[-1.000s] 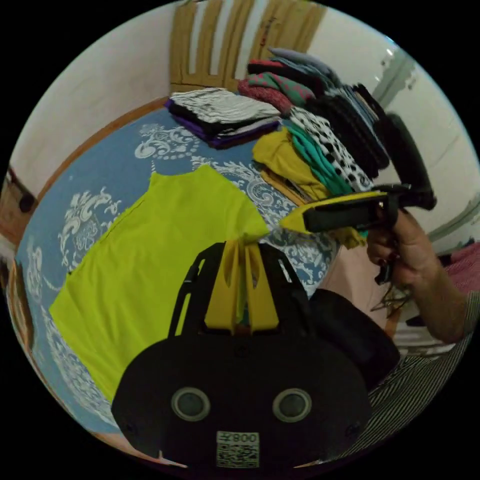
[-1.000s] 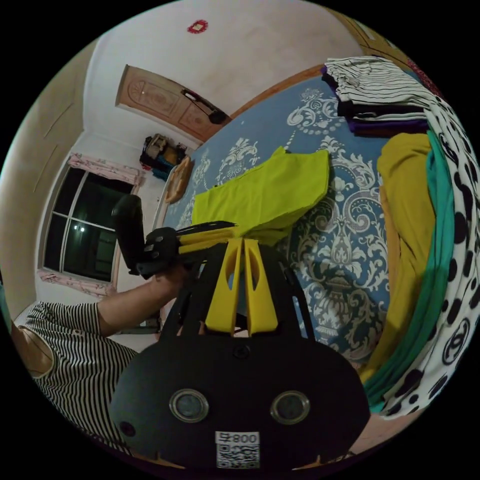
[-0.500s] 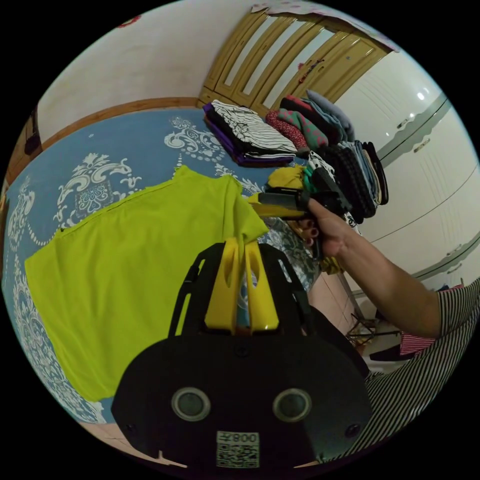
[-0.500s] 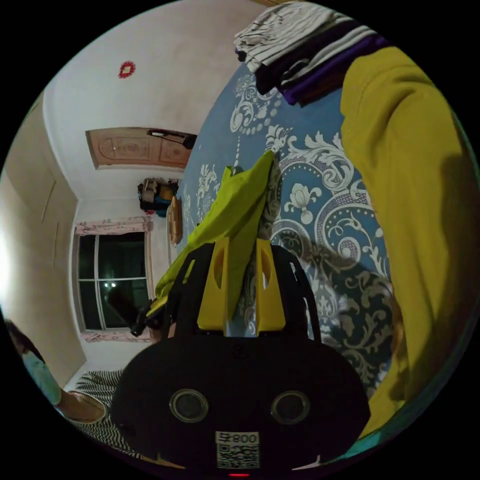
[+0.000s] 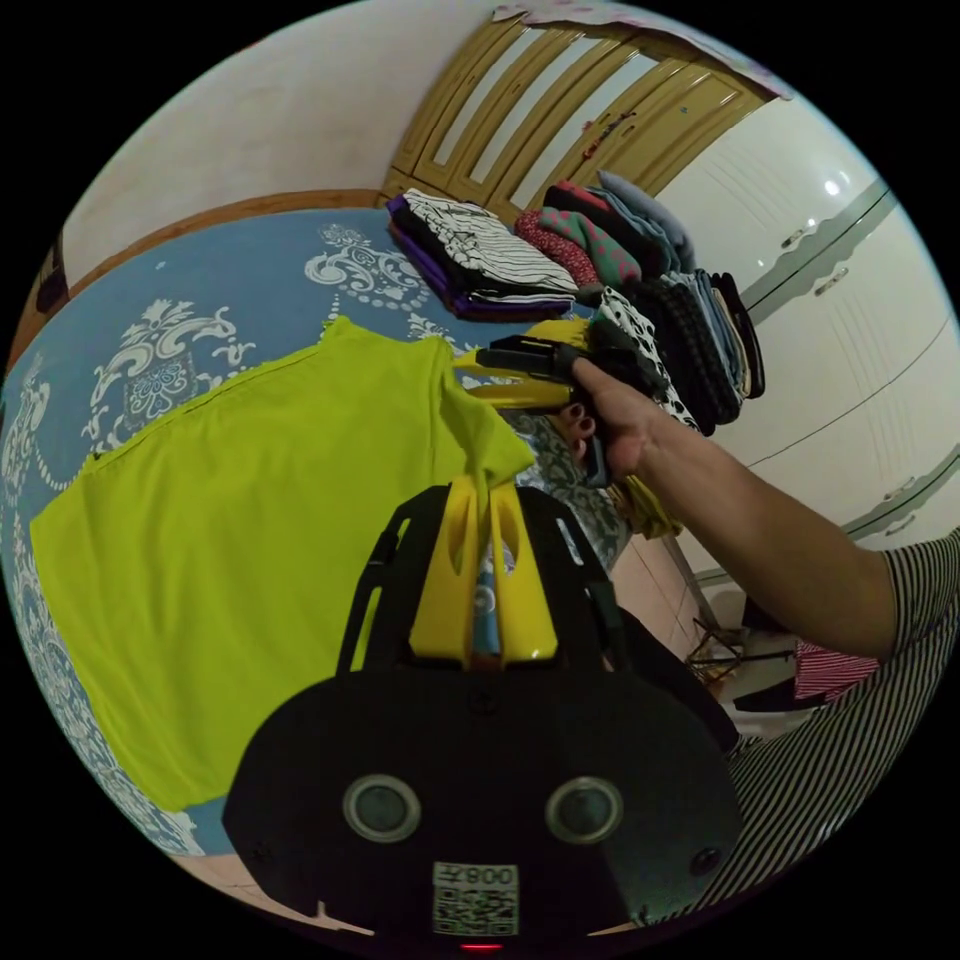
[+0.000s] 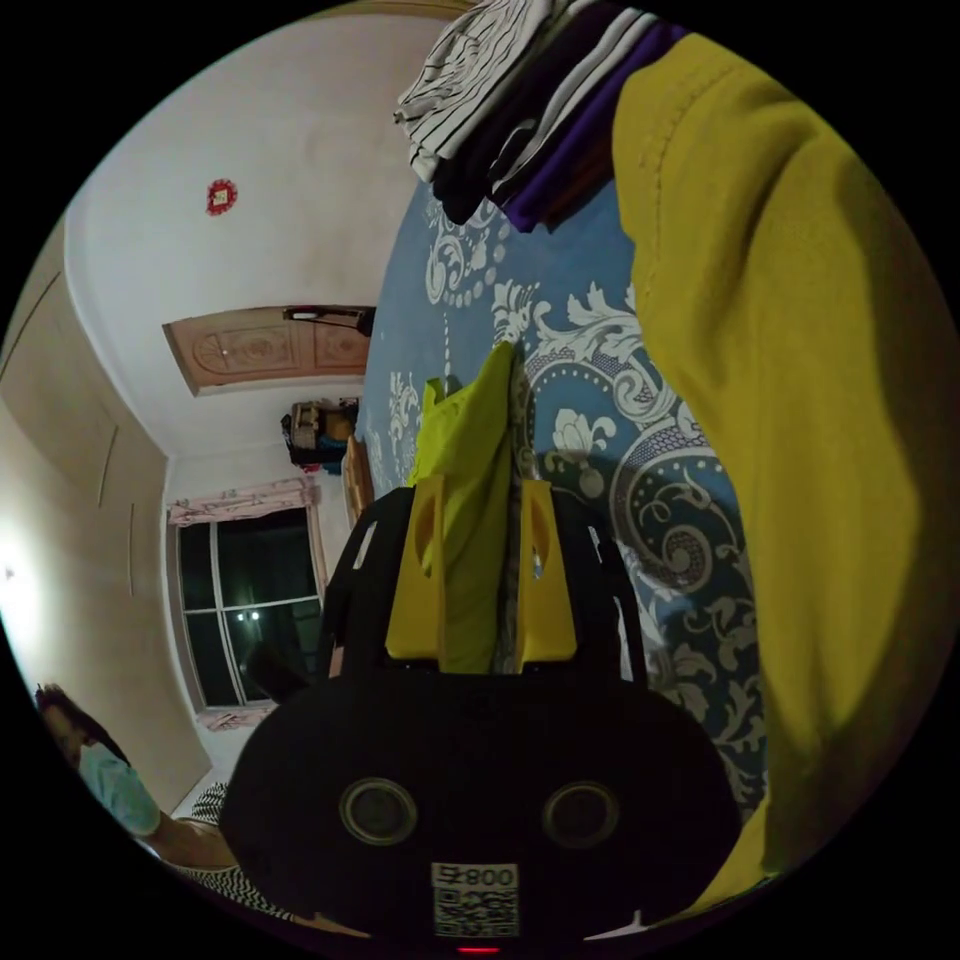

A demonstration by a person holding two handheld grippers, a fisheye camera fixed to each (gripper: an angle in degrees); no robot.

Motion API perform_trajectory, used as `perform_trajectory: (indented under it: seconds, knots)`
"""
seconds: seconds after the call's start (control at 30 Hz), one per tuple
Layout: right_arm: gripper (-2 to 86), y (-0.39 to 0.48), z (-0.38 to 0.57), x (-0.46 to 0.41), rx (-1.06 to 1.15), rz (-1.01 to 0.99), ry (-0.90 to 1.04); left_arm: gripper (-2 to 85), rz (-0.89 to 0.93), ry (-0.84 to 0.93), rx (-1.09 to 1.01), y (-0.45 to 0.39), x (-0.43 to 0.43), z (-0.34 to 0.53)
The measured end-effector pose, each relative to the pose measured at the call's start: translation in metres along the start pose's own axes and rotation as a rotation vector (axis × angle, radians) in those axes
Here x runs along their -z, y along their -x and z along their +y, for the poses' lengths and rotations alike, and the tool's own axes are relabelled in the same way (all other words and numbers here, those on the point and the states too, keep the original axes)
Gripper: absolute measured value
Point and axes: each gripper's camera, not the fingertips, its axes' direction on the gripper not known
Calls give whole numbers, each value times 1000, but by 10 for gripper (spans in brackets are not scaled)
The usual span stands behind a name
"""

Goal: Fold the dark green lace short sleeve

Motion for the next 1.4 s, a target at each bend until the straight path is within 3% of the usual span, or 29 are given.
perform_trajectory:
  seconds: [0.6,0.9,1.17,1.4]
  knots:
    - [112,56,-52,-157,41,118,90,18,-8,24,-68,13,34,18]
    - [26,94,-54,-252,48,150,107,18,13,28,-68,41,83,39]
    - [6,155,-22,-321,129,52,42,18,82,-98,28,94,182,85]
    - [1,272,24,-438,362,39,106,19,124,-306,251,172,301,161]
